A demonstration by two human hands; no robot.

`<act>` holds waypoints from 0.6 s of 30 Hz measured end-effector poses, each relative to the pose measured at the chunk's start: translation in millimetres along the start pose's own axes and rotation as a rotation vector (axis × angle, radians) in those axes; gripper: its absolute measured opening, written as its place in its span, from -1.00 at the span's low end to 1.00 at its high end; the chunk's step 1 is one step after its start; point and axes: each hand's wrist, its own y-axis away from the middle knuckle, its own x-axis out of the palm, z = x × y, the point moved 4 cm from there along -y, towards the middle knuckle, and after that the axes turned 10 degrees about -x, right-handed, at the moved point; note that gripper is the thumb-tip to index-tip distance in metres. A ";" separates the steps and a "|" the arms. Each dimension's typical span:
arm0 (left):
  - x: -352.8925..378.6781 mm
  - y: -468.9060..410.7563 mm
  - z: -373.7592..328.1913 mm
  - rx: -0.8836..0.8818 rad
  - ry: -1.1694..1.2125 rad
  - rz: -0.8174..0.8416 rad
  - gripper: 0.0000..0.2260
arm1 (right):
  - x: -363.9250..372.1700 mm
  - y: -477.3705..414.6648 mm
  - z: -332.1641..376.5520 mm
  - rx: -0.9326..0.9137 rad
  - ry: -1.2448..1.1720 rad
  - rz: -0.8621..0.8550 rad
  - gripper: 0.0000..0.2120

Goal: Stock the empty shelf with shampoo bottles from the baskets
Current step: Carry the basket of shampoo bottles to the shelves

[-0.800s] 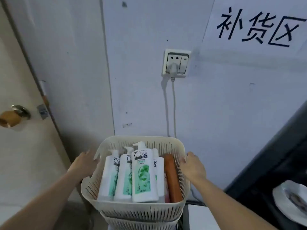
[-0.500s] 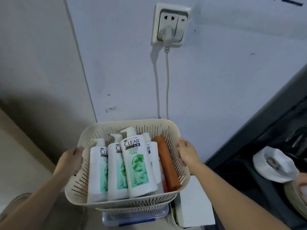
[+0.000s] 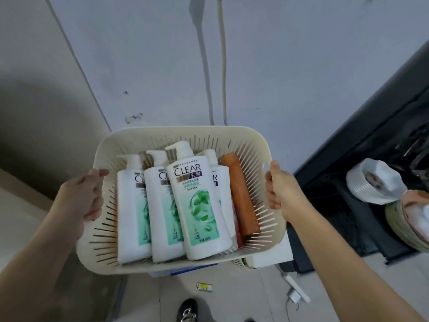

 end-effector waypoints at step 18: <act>139.2 98.4 -4.0 0.076 -0.141 0.499 -0.77 | -183.1 131.1 -88.6 0.116 -0.285 -0.361 -0.59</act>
